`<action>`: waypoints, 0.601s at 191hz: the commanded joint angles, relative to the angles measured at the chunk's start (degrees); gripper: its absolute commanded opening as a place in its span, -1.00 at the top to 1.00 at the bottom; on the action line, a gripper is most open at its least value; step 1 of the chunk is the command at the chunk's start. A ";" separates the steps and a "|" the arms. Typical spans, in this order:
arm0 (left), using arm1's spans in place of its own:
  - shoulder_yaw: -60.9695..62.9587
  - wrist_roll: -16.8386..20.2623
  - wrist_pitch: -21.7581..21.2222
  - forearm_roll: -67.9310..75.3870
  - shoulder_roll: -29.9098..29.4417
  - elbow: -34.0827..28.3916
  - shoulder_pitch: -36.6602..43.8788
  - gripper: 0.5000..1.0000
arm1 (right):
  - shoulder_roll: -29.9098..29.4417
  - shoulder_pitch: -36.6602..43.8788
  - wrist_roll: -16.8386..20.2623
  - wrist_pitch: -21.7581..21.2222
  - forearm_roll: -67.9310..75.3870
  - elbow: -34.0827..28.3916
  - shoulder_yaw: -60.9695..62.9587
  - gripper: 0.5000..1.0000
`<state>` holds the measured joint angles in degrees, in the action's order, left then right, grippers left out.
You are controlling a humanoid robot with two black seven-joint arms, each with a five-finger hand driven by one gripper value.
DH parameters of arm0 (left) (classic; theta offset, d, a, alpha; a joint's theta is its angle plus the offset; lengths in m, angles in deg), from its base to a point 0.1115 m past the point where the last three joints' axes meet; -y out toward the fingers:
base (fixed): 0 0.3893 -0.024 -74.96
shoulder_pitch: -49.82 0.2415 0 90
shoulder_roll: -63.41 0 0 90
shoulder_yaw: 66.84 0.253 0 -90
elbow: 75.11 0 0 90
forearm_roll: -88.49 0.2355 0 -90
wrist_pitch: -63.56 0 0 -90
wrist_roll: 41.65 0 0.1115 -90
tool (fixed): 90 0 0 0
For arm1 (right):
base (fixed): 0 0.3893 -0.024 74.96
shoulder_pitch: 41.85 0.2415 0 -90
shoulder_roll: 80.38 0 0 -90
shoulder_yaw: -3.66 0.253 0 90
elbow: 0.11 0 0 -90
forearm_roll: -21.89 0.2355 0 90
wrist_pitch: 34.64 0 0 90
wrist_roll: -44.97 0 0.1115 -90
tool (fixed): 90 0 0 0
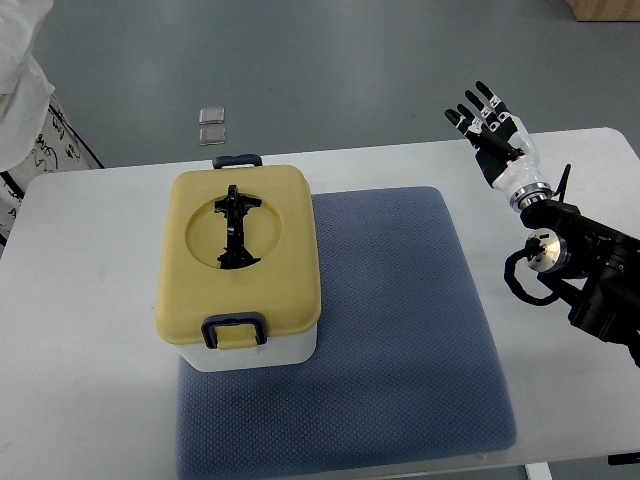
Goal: Open white storage box with right hand
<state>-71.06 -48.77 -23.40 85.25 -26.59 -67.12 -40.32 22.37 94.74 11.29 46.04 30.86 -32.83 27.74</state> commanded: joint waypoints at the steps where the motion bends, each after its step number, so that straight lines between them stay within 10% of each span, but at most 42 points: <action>1: 0.00 0.00 -0.05 0.08 0.00 0.01 0.06 -1.00 | -0.01 0.08 0.02 0.00 0.00 0.38 0.00 -0.71; 115: -0.09 0.62 -0.05 0.00 0.00 -0.08 0.41 -1.00 | -0.80 0.52 0.10 0.08 0.00 0.55 0.00 -0.71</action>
<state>-71.24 -48.14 -23.49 85.21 -26.59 -67.01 -39.91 21.61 94.90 11.40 46.13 30.85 -32.27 27.75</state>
